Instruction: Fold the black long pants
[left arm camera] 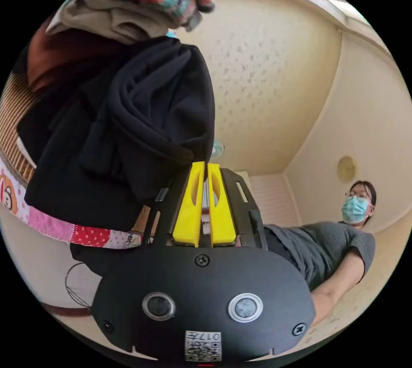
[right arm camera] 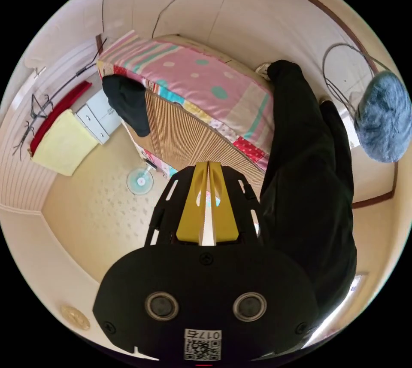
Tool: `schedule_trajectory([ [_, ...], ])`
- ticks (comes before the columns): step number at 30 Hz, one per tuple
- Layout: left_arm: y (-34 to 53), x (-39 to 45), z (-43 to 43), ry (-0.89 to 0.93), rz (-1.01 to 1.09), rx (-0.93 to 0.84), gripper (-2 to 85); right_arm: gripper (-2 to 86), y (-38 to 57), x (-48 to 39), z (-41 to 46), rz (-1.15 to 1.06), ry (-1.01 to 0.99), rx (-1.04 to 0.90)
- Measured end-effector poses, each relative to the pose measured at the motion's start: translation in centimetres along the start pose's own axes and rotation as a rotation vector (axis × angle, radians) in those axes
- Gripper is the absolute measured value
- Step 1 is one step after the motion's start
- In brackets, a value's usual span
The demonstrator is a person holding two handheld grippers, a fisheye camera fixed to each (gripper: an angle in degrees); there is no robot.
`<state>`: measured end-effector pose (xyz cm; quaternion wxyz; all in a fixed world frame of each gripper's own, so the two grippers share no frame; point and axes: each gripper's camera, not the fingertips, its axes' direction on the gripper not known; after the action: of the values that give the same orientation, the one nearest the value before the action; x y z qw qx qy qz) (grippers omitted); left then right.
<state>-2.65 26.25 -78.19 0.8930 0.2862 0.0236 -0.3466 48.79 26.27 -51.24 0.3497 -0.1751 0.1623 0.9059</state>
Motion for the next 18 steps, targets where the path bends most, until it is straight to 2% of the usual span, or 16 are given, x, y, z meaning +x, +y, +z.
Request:
schedule_trajectory([
  [3, 0.7, 4.9, 3.0, 0.159, 0.164, -0.075, -0.8, 0.4, -1.1, -4.0, 6.5, -0.165, 0.070, -0.218],
  [5, 0.7, 7.1, 3.7, 0.273, 0.234, -0.015, -0.8, 0.4, -0.9, -6.4, 11.9, -0.229, 0.117, -0.396],
  [7, -0.2, 10.3, 4.0, 0.402, 0.342, 0.086, -0.8, 0.4, -0.3, -7.8, 15.2, -0.268, 0.089, -0.481],
  [11, -1.6, 17.4, 2.3, 0.539, 0.614, 0.235, -0.9, 0.4, 1.8, -10.4, 21.4, -0.320, 0.016, -0.657],
  [13, -1.2, 20.8, -0.5, 0.761, 0.786, 0.358, -0.9, 0.5, 4.0, -11.4, 23.3, -0.380, 0.075, -0.714],
  [16, 1.5, 26.3, -4.3, 0.864, 0.994, 0.419, -0.9, 0.6, 9.3, -11.8, 27.0, -0.501, 0.279, -0.903],
  [18, 4.2, 30.0, -6.1, 0.882, 1.122, 0.421, -0.9, 0.7, 12.1, -11.3, 29.0, -0.512, 0.236, -1.058],
])
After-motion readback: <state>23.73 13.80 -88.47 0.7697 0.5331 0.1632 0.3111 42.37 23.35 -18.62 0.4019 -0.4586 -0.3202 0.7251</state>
